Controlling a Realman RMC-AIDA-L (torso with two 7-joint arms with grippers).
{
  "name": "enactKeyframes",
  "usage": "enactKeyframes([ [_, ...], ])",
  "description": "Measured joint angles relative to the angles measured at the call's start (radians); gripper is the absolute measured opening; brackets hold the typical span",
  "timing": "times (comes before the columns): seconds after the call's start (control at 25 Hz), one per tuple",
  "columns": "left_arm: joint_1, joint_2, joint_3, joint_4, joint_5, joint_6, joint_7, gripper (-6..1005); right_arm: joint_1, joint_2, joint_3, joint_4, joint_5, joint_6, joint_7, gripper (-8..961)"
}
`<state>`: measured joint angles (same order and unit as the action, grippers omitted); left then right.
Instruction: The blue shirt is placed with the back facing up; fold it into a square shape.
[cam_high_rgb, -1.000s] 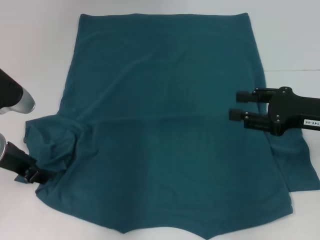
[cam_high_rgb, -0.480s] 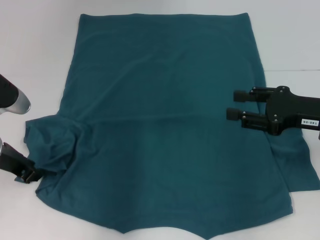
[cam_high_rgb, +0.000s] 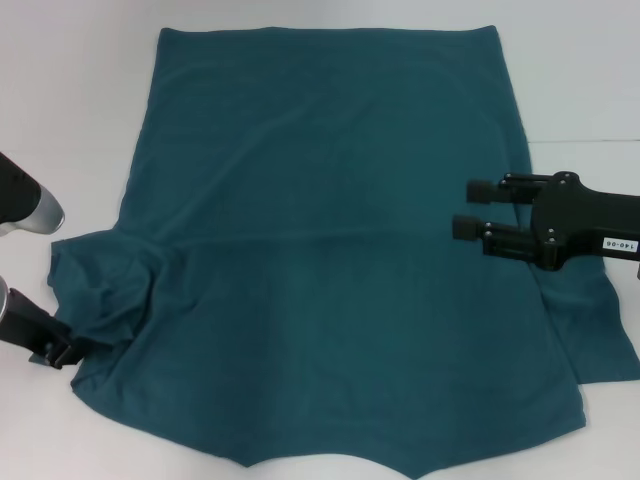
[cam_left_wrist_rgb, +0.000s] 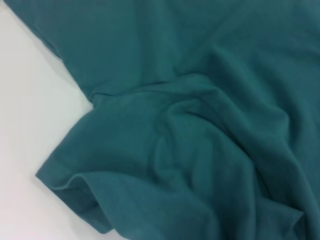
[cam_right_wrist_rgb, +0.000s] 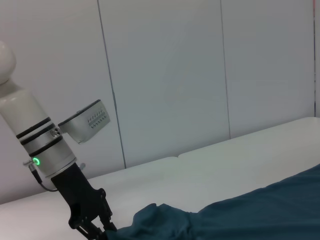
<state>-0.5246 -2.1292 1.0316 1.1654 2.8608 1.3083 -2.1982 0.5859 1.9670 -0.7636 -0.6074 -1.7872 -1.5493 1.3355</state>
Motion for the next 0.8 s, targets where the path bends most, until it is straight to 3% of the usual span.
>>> enactKeyframes([
  [0.24,0.001,-0.003,0.003,-0.001,0.0,-0.01,0.0,326,-0.001,0.001,0.004,0.002,0.002,-0.001,0.0,583],
  [0.48,0.001,-0.006,0.004,0.0,-0.001,-0.018,-0.017,147,-0.002,0.003,0.008,0.002,0.002,-0.003,0.001,583],
  [0.8,0.012,-0.011,0.012,0.005,-0.001,-0.055,-0.021,60,-0.01,0.006,0.012,-0.001,0.003,-0.012,0.006,583],
])
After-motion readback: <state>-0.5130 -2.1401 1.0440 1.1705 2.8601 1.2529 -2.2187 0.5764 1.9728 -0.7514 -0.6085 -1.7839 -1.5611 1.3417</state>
